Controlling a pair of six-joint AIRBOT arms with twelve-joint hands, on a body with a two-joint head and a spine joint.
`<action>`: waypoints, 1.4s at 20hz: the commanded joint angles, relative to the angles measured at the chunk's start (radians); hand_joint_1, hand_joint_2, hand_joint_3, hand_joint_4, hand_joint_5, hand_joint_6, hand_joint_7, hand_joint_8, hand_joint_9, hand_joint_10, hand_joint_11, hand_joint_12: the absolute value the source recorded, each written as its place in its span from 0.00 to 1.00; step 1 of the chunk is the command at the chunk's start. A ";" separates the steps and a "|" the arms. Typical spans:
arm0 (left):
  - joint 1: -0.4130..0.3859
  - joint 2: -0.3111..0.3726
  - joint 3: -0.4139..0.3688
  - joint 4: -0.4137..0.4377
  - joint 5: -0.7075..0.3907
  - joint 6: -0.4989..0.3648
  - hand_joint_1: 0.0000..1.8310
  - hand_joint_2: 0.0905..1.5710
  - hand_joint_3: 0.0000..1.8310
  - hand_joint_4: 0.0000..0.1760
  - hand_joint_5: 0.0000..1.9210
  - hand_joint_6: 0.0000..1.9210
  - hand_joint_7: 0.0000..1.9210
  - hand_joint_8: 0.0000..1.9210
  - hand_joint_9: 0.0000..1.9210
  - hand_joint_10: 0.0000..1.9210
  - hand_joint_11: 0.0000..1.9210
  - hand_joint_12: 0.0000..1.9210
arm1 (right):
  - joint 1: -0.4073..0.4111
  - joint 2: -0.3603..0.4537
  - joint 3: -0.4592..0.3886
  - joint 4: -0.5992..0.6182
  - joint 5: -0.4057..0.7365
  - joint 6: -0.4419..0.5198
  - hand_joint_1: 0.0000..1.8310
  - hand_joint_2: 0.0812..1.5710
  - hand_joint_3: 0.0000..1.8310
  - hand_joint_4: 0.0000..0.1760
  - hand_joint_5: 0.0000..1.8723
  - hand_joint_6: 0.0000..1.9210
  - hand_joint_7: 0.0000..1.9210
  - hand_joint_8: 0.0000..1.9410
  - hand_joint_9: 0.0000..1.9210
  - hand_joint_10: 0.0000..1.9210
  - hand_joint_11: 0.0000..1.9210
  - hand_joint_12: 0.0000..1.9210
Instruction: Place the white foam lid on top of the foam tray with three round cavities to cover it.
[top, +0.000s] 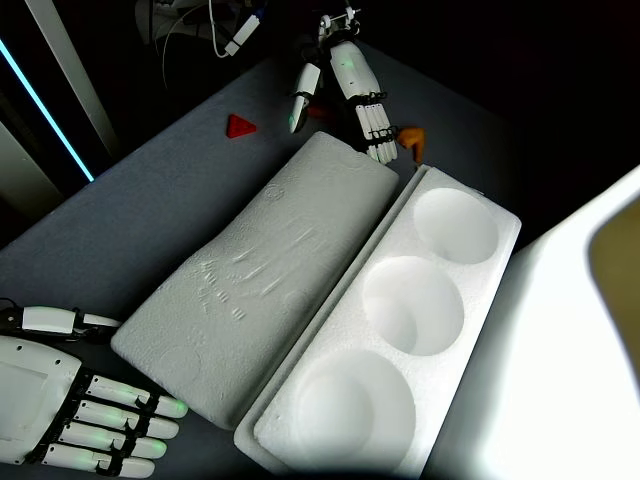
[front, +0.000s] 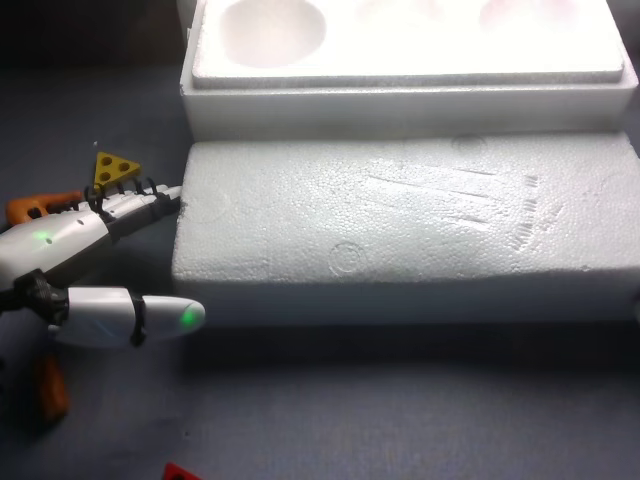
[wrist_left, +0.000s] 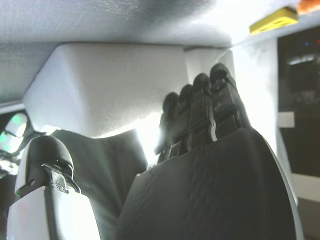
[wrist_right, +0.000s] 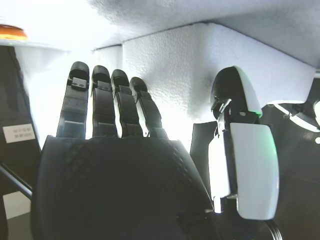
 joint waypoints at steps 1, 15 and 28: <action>-0.009 -0.006 0.003 0.010 -0.130 -0.011 0.25 0.63 0.01 0.00 0.07 0.01 0.00 0.00 0.00 0.00 0.00 0.00 | 0.007 0.008 0.006 -0.009 0.109 0.008 0.28 0.76 0.00 0.00 0.06 0.01 0.04 0.01 0.04 0.02 0.00 0.36; 0.066 0.034 -0.071 0.027 -0.284 -0.072 0.29 0.69 0.00 0.00 0.07 0.00 0.00 0.00 0.00 0.00 0.00 0.00 | -0.017 0.043 -0.056 -0.041 0.199 0.050 0.30 0.78 0.00 0.00 0.11 0.05 0.04 0.01 0.04 0.04 0.00 0.75; 0.083 0.160 -0.177 0.092 -0.494 -0.086 0.22 0.71 0.00 0.00 0.06 0.00 0.00 0.00 0.00 0.00 0.00 0.00 | -0.092 0.186 -0.192 -0.146 0.470 0.124 0.24 0.81 0.00 0.00 0.00 0.21 0.03 0.00 0.00 0.14 0.00 0.79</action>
